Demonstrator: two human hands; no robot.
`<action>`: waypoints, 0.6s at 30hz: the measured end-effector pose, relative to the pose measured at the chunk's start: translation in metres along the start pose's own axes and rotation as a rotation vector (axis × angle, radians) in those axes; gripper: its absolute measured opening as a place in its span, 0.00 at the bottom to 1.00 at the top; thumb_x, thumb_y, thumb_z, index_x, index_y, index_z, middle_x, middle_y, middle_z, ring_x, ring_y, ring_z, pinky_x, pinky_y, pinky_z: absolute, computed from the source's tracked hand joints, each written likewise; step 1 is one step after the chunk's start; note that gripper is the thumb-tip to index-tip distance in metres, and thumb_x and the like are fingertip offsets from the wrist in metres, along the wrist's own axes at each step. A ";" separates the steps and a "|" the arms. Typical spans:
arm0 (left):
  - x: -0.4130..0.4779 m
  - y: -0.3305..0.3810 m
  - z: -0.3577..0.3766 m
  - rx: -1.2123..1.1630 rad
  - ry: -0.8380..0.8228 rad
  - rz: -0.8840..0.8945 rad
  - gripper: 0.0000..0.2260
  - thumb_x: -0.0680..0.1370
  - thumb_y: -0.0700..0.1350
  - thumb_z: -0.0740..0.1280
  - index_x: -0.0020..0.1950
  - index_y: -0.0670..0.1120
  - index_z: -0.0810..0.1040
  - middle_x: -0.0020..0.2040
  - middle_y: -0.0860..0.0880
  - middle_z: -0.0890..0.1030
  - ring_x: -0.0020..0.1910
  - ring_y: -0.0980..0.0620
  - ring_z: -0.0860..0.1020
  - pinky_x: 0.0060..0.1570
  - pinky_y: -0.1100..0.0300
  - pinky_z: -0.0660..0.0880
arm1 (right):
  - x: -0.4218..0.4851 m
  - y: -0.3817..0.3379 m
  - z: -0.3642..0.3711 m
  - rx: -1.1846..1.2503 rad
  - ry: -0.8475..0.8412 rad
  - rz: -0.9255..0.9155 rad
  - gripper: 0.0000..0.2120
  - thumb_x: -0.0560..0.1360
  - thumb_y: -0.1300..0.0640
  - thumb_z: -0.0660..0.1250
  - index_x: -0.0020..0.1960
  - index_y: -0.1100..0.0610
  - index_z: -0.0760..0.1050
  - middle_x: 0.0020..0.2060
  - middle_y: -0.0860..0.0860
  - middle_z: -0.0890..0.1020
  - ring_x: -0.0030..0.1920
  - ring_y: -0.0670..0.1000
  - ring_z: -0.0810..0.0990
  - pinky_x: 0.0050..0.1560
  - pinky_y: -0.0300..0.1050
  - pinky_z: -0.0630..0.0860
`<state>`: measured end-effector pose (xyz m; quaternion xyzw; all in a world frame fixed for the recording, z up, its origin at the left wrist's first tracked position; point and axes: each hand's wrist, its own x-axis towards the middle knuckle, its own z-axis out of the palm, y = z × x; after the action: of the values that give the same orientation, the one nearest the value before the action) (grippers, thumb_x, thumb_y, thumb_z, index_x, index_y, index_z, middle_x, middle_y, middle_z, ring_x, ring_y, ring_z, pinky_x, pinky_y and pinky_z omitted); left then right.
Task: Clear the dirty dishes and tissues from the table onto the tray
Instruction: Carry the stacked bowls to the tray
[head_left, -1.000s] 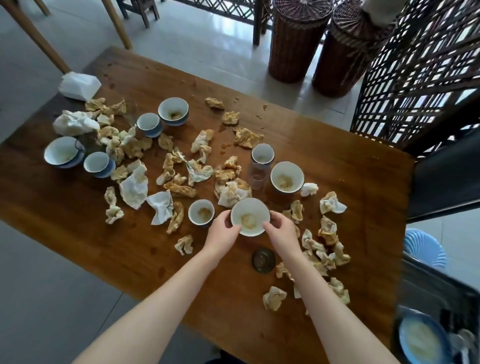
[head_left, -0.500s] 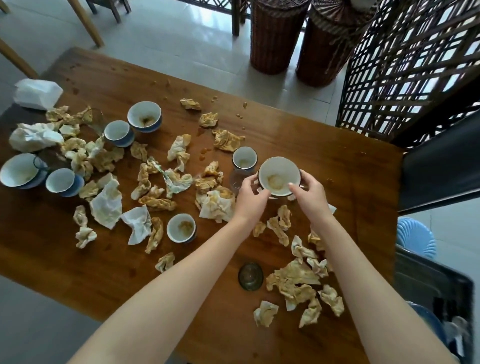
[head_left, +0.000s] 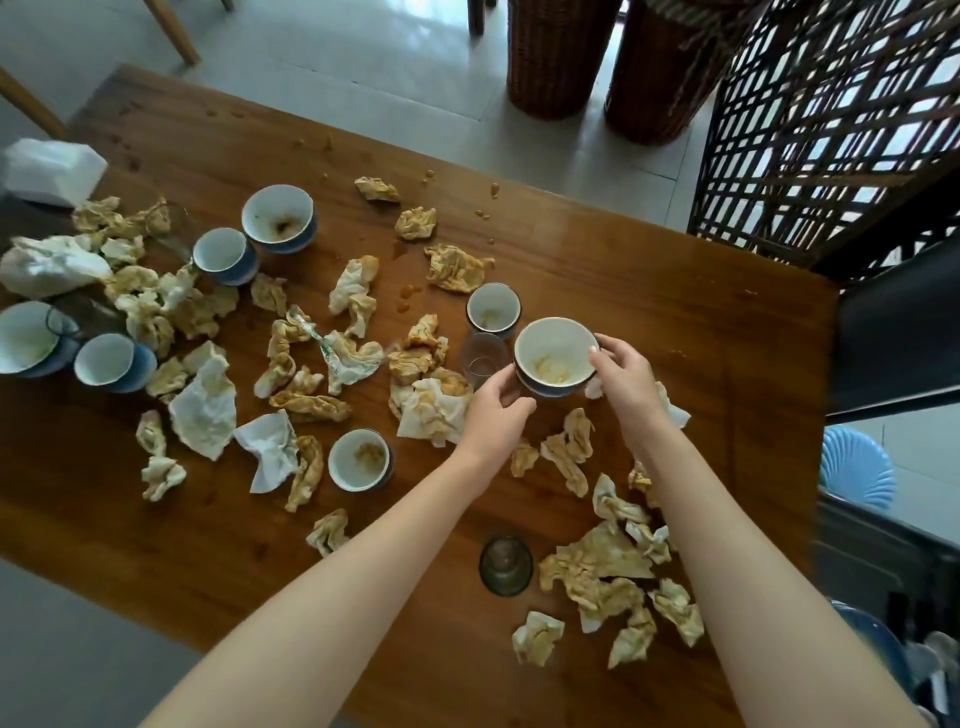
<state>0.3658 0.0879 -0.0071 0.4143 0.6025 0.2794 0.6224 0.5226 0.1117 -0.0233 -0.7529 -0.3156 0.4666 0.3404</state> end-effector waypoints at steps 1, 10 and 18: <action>0.002 -0.001 0.000 0.010 -0.006 -0.024 0.23 0.78 0.38 0.63 0.73 0.46 0.66 0.56 0.60 0.71 0.55 0.65 0.71 0.42 0.83 0.67 | 0.003 0.000 0.001 0.027 -0.017 0.038 0.18 0.80 0.50 0.59 0.69 0.53 0.69 0.61 0.49 0.75 0.55 0.45 0.72 0.40 0.33 0.69; 0.006 0.003 0.002 -0.096 -0.118 -0.057 0.17 0.79 0.44 0.63 0.68 0.55 0.70 0.59 0.60 0.75 0.62 0.60 0.71 0.64 0.58 0.66 | -0.010 -0.002 0.006 0.023 0.031 -0.007 0.21 0.80 0.47 0.60 0.69 0.55 0.70 0.55 0.45 0.75 0.55 0.44 0.71 0.48 0.37 0.69; -0.042 0.012 -0.004 -0.237 -0.064 -0.002 0.16 0.81 0.50 0.60 0.68 0.54 0.66 0.68 0.51 0.71 0.68 0.50 0.70 0.62 0.50 0.70 | -0.082 -0.014 -0.007 0.299 0.060 -0.040 0.12 0.77 0.48 0.65 0.59 0.48 0.70 0.55 0.48 0.78 0.57 0.50 0.77 0.55 0.48 0.78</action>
<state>0.3590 0.0586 0.0252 0.3457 0.5455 0.3346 0.6863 0.4970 0.0532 0.0305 -0.7011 -0.2471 0.4788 0.4671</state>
